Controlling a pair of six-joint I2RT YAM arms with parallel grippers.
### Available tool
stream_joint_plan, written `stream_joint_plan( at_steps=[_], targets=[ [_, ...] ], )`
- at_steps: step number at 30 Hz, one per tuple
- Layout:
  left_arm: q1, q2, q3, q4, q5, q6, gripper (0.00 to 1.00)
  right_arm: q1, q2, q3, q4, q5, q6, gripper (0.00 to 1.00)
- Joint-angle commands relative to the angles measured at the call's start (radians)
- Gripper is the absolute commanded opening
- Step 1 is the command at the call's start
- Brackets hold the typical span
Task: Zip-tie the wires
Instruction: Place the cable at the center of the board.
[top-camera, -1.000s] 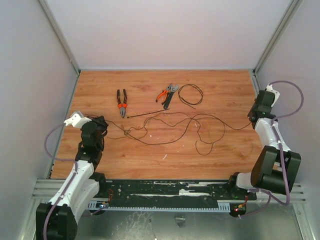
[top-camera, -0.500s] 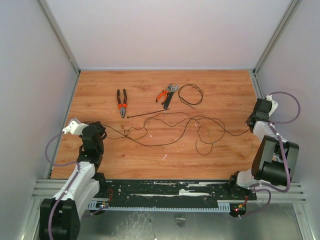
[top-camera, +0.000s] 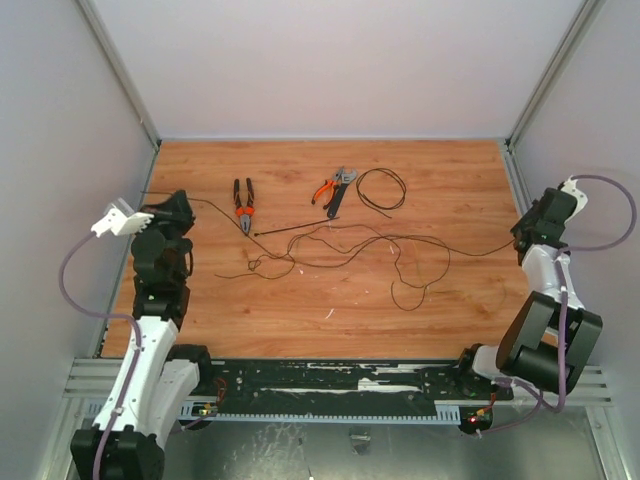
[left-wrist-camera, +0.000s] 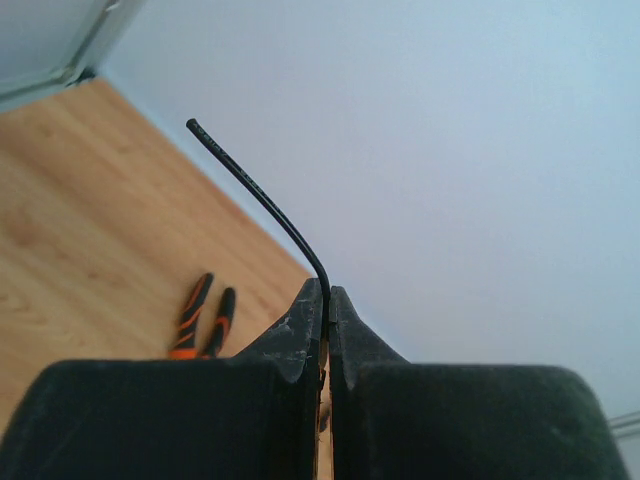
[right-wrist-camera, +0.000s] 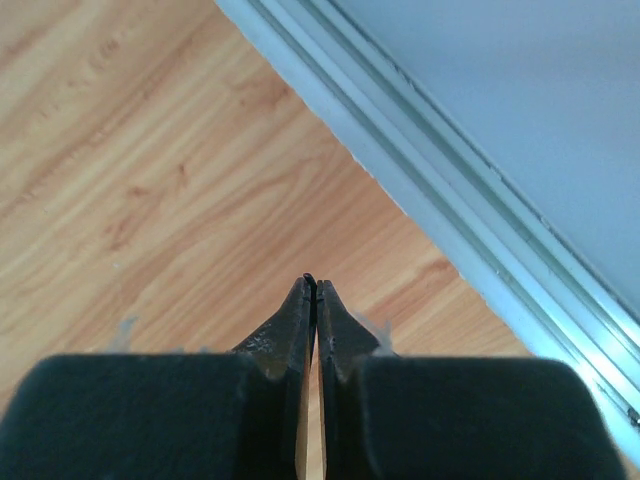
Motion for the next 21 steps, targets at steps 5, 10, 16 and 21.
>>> stream_joint_plan(
  at_steps=[5,10,16,21],
  targets=[
    [0.011,0.151,0.162,0.056,0.097,0.079,0.0,-0.024,0.009,0.128,-0.018,-0.12,0.03,0.0],
    [0.014,0.319,0.268,0.114,0.096,0.103,0.0,-0.025,0.04,0.175,-0.011,-0.162,0.052,0.0],
    [0.014,0.38,0.198,0.172,0.11,0.075,0.0,-0.025,0.051,0.093,0.024,-0.116,0.043,0.0],
    [0.014,0.353,0.044,0.218,0.111,0.039,0.0,-0.025,0.076,0.03,0.05,-0.094,0.041,0.0]
  ],
)
